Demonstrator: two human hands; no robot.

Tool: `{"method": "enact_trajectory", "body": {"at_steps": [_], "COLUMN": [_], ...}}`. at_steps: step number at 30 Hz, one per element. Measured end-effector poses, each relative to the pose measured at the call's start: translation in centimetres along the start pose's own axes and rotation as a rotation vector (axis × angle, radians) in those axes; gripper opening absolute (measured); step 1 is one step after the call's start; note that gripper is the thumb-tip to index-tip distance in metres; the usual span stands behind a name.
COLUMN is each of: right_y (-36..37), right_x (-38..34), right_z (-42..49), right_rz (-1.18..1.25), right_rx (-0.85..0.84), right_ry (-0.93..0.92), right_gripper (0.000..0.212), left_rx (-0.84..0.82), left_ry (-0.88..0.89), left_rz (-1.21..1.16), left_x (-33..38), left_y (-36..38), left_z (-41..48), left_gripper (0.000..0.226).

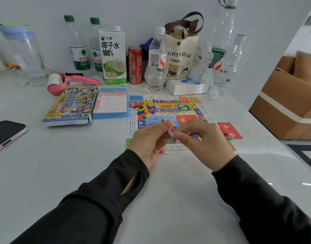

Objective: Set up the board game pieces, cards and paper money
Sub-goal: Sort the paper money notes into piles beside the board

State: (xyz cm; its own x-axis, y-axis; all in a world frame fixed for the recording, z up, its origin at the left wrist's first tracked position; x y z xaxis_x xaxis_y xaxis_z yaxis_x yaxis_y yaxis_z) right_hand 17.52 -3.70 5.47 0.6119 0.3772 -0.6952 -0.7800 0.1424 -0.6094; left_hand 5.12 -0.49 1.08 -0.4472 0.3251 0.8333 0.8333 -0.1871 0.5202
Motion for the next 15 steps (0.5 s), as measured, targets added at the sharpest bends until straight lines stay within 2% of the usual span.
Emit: {"method": "enact_trajectory", "body": {"at_steps": [5,10,15], "right_y": [0.1,0.1,0.2], "right_x": [0.5,1.2,2.2], "right_z": [0.0,-0.1,-0.1], "right_rz": [0.119,0.293,0.393], "right_rx": [-0.004,-0.037,-0.042], "right_ry": [0.155,0.262,0.380], "right_gripper": [0.016,0.023,0.025], "left_rx": [0.069,0.028,0.017], "left_ry": [0.106,0.080,0.076], "left_rz": [0.263,0.225,0.214], "left_x": [0.3,0.1,0.0], "left_y": [0.0,0.4,0.4], "left_z": [0.0,0.0,0.0], "left_gripper": [0.006,0.017,0.007]}}
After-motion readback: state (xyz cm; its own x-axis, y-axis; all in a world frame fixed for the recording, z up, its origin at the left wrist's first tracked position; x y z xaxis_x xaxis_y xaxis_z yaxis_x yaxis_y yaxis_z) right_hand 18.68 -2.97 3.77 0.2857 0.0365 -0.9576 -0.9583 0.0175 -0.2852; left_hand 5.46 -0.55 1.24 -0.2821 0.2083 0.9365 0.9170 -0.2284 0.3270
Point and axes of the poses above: each hand's wrist, its own z-axis towards the middle knuckle, its own y-axis out of the palm, x = y × z, the point moved 5 cm from there along z, towards the middle knuckle, and after that the axes turned 4 degrees about -x, right-handed, at the moved point
